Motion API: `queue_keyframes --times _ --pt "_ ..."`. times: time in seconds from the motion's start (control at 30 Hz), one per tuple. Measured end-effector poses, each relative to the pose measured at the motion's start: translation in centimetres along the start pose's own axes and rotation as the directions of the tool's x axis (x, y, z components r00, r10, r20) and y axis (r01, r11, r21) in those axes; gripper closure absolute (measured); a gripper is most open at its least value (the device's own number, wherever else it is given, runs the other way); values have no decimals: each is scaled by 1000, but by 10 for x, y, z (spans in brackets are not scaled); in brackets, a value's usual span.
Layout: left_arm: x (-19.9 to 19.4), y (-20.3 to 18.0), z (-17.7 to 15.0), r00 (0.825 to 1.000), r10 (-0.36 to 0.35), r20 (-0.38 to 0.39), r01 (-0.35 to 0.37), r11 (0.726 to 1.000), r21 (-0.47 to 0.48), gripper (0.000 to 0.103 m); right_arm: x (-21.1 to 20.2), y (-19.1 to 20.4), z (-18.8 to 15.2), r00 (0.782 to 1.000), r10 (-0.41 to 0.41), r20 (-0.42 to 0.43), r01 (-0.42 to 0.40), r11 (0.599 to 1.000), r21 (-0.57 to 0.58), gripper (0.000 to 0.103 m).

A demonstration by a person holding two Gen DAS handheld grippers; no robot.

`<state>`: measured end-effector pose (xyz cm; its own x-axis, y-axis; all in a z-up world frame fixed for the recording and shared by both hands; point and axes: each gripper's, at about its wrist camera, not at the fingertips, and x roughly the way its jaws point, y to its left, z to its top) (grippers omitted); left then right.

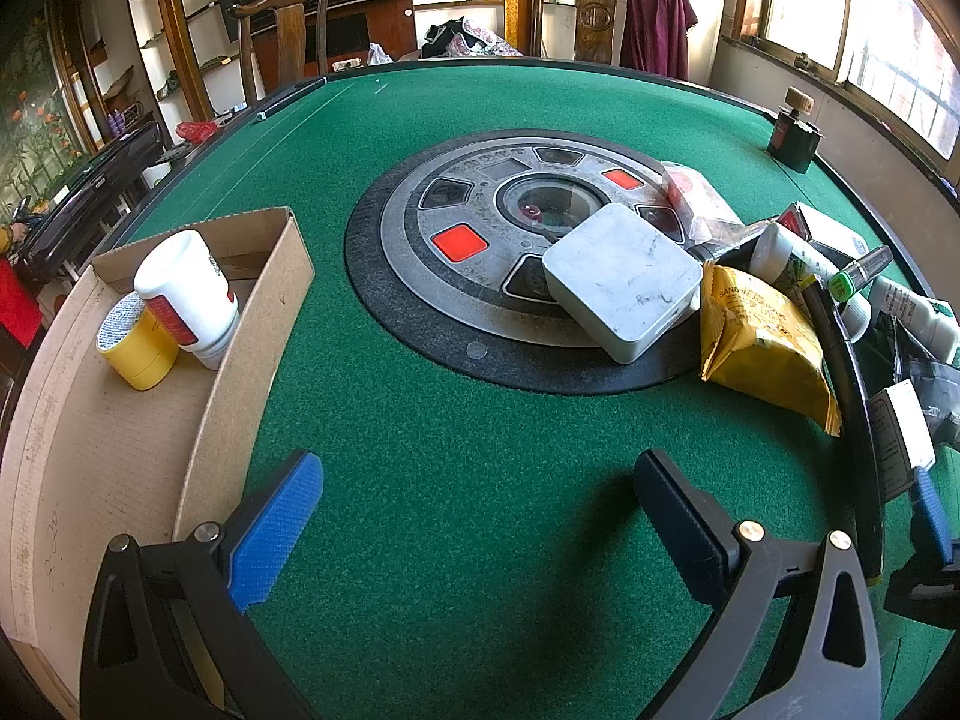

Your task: Organize objects

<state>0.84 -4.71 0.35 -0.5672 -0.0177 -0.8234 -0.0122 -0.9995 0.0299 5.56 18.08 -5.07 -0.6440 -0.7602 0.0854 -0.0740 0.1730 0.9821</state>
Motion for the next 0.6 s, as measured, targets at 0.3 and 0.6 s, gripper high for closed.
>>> queue_keyframes --times 0.3,0.6 --pt "0 0 -1 1000 0 0 0 1000 0 0 -9 13 -1 993 -82 80 91 989 -118 0" --pt "0 0 -1 1000 0 0 0 1000 0 0 28 27 -30 993 -66 -99 42 974 -225 2"
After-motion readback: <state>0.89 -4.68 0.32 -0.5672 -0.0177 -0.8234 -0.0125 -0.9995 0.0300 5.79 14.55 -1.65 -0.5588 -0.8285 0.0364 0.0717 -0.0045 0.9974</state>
